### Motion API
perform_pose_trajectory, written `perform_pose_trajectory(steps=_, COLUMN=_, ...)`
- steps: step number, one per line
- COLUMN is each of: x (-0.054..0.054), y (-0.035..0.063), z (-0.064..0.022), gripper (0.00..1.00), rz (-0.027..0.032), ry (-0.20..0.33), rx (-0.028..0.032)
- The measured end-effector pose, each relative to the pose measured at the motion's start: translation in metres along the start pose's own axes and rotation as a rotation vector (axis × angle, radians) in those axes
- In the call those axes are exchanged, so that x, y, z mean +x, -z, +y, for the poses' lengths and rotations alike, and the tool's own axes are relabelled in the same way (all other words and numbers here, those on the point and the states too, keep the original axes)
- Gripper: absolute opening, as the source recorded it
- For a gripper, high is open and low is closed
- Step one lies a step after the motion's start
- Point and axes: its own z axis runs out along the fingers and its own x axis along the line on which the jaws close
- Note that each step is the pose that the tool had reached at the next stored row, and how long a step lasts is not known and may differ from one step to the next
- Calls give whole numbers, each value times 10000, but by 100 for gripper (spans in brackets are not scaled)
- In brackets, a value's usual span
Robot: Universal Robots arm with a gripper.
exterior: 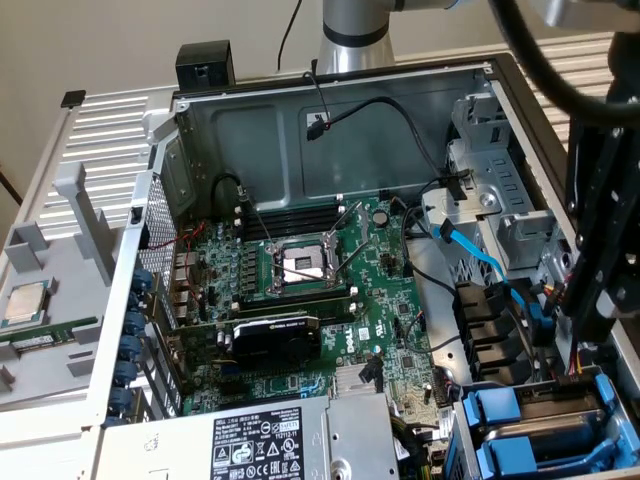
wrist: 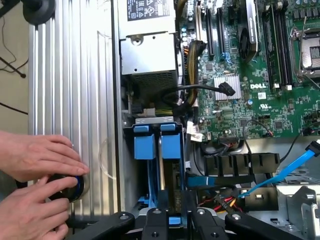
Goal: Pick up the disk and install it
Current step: 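Insert the first disk wire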
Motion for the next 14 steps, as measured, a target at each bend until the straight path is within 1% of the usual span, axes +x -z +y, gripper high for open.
perform_pose_trajectory(steps=2, x=-19, y=56, z=7, gripper=25, rz=121, ry=-13, rx=9)
perform_pose_trajectory(steps=4, x=-45, y=92, z=13, gripper=25, rz=289, ry=-31, rx=20)
perform_pose_trajectory(steps=6, x=-80, y=105, z=17, gripper=25, rz=456, ry=-49, rx=34)
perform_pose_trajectory(steps=8, x=-116, y=109, z=20, gripper=25, rz=588, ry=-63, rx=43)
perform_pose_trajectory(steps=9, x=-126, y=110, z=20, gripper=25, rz=630, ry=-67, rx=46)
perform_pose_trajectory(steps=10, x=-130, y=112, z=21, gripper=25, rz=645, ry=-68, rx=46)
perform_pose_trajectory(steps=14, x=-139, y=112, z=25, gripper=25, rz=646, ry=-69, rx=49)
